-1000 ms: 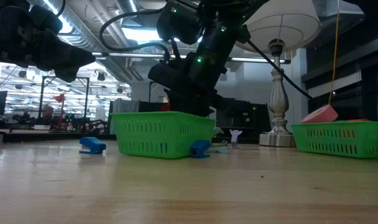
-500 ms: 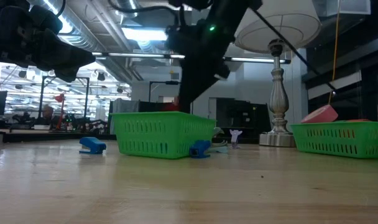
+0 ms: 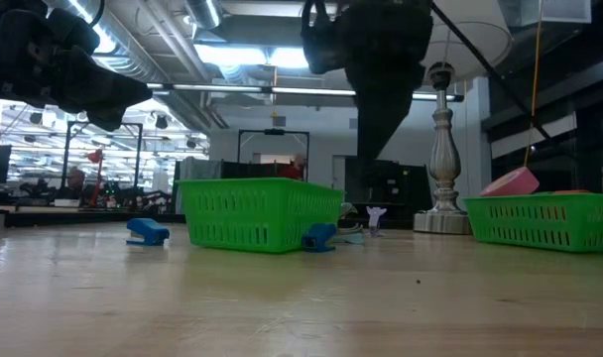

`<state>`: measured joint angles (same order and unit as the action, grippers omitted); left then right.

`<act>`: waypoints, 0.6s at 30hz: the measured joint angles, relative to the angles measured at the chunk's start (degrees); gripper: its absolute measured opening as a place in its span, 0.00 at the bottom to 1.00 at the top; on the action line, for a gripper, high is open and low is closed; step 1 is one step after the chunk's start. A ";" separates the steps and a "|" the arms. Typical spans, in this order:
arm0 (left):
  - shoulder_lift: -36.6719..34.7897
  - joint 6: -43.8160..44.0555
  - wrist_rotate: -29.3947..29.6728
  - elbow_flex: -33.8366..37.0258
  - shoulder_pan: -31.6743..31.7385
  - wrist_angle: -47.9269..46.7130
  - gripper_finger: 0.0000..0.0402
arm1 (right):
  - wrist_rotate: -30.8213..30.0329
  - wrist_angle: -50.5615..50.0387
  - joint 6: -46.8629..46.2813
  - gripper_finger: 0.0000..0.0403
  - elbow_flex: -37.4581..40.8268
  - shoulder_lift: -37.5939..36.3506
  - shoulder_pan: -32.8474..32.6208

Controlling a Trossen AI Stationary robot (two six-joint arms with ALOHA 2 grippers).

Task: Pick and place Stapler, Stapler remover, tape
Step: Put the blue stapler into the center green bin

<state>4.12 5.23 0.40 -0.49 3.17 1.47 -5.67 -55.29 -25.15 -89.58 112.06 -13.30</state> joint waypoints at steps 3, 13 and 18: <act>0.01 0.00 0.00 0.00 0.00 0.00 0.15 | 0.57 2.39 2.34 0.37 -0.02 1.14 -0.67; 0.00 0.00 0.00 0.00 -0.01 0.00 0.15 | 5.16 6.89 12.70 0.37 0.00 6.35 0.62; 0.00 0.00 -0.02 0.00 0.00 0.00 0.15 | 5.00 9.32 25.99 0.37 0.00 7.25 1.09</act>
<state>4.12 5.23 0.38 -0.49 3.17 1.48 -0.67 -45.97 0.84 -89.58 119.31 -12.21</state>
